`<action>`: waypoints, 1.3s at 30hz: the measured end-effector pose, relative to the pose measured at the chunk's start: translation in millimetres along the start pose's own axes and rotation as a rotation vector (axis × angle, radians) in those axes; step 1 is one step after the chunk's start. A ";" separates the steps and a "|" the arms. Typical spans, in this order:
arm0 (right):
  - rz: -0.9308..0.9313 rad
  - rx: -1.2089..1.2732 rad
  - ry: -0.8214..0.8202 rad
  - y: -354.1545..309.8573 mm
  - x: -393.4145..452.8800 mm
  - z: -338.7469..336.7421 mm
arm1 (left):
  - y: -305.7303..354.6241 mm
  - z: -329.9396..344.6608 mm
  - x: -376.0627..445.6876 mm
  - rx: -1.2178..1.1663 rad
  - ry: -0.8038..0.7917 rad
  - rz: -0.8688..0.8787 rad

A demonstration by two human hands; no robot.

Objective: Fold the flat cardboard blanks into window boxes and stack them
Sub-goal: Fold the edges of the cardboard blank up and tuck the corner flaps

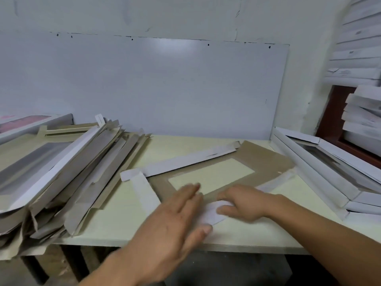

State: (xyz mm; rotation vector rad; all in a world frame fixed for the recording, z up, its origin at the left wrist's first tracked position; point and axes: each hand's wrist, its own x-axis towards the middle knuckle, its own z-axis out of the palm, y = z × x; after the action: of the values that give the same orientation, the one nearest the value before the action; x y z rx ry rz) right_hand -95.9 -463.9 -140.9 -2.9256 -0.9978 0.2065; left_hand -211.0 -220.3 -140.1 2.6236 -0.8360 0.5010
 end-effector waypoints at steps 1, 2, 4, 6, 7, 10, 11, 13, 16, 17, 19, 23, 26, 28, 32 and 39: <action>-0.014 0.065 -0.016 -9.1 5.8 2.4 | 9.6 7.2 -0.5 0.003 0.015 0.041; -0.015 0.133 -0.032 -17.3 11.7 5.8 | 16.9 15.5 0.0 0.022 0.006 0.066; -0.009 0.270 -0.036 -33.4 21.7 14.0 | 21.8 30.9 5.0 0.067 -0.059 0.033; 0.047 0.395 0.037 -46.4 32.4 23.3 | 14.6 44.7 8.5 0.117 -0.155 -0.071; 0.116 0.489 0.094 -50.1 38.1 26.4 | 9.3 50.4 9.9 0.149 -0.200 -0.117; 0.342 0.738 0.281 -53.3 53.7 35.1 | -8.2 62.0 9.3 0.238 -0.396 -0.185; 0.374 0.712 0.320 -53.6 55.1 37.8 | -14.2 64.1 7.6 0.267 -0.457 -0.191; 0.308 0.447 0.336 -51.9 53.5 46.6 | -26.9 66.0 4.5 0.315 -0.531 -0.189; 0.218 0.162 0.151 -36.4 35.7 61.3 | -44.2 63.9 3.5 0.320 -0.525 -0.197; 0.237 0.139 0.096 -23.7 27.8 64.1 | -48.7 62.1 3.7 0.301 -0.509 -0.206; 0.311 0.118 0.038 6.1 8.6 67.0 | -57.5 56.0 4.2 0.278 -0.489 -0.229; 0.524 0.081 0.010 66.8 -43.5 65.4 | -73.9 43.8 3.9 0.325 -0.497 -0.223; 0.653 0.075 0.008 103.4 -85.1 64.7 | -84.4 36.7 4.5 0.343 -0.468 -0.192; 0.684 0.087 0.051 116.3 -106.1 62.8 | -91.8 34.8 7.9 0.323 -0.429 -0.167; 0.485 0.086 0.251 110.0 -122.9 63.2 | -99.4 33.3 21.1 0.342 -0.317 -0.115; 0.246 0.015 0.463 72.2 -105.0 55.3 | -109.0 25.5 27.1 0.359 -0.158 -0.045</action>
State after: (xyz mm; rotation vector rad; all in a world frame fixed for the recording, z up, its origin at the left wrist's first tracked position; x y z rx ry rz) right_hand -142.2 -585.4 -190.0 -2.8671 -0.5654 -0.4351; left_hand -118.7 -160.3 -174.0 3.0369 -0.7930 0.4737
